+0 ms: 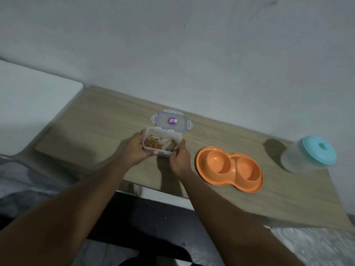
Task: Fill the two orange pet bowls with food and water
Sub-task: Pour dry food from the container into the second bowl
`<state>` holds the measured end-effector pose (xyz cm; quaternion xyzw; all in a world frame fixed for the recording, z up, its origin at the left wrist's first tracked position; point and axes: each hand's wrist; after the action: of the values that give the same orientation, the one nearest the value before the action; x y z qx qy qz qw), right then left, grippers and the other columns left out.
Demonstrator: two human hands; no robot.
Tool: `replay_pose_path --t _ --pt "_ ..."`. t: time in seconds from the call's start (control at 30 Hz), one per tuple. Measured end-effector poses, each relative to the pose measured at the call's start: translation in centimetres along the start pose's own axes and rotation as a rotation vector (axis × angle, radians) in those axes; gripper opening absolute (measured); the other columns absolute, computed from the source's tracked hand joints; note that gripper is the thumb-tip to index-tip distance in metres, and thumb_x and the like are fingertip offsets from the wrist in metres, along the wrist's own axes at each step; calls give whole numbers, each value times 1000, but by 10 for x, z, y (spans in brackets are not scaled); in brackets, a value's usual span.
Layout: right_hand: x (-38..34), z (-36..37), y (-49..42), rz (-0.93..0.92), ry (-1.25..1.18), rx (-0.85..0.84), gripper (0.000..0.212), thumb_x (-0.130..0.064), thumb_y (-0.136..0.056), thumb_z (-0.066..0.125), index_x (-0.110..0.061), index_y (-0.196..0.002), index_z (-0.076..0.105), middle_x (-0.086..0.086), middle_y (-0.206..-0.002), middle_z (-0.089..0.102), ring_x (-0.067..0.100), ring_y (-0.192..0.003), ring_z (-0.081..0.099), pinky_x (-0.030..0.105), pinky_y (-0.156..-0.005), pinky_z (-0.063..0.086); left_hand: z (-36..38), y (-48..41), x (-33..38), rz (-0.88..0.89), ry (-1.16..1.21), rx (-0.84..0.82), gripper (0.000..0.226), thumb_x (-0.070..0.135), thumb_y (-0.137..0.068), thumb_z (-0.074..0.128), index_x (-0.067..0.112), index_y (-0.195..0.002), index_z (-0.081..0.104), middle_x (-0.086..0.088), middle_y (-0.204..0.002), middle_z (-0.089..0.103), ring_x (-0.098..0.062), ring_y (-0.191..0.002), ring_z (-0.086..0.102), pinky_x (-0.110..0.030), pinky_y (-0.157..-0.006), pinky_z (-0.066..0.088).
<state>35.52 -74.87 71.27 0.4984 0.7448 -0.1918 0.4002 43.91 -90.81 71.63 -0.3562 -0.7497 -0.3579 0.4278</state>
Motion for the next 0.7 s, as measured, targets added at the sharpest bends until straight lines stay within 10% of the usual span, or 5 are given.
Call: replay_pose_path --t 0.17,0.33,0.47,0.7 --pt "0 -21 2 -46 -43 36 41 -5 -90 41 -11 -131 42 13 -104 67 30 -92 65 26 -70 41 2 -17 -7 -8 -161 9 85 63 -45 89 50 -121 53 18 -107 73 -4 -98 72 -38 -90 58" --pt "-5 -80 -5 -67 -137 193 38 -26 -95 37 -15 -130 50 7 -114 67 23 -100 64 35 -84 52 28 -7 72 67 74 -69 82 -1 -67 89 18 -137 51 0 -115 71 -25 -113 68 -31 -78 61" --pt "1 -129 -10 36 -320 256 31 -38 -99 44 -22 -124 48 7 -120 63 21 -105 60 37 -93 50 58 -7 114 97 143 -120 74 -10 -68 84 23 -127 54 12 -111 63 -18 -112 64 -41 -105 50" --pt "38 -190 -2 237 -708 79 19 -38 -100 47 -29 -117 43 10 -123 57 32 -106 63 58 -78 57 112 5 131 164 157 -200 76 -9 -67 86 18 -131 54 2 -114 70 -8 -104 69 -34 -99 55"
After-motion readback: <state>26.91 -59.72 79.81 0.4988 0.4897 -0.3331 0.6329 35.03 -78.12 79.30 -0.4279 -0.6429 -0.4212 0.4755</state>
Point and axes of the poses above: each hand's wrist, its own y-axis away from the middle knuckle, its own z-axis out of the palm, x = y × z
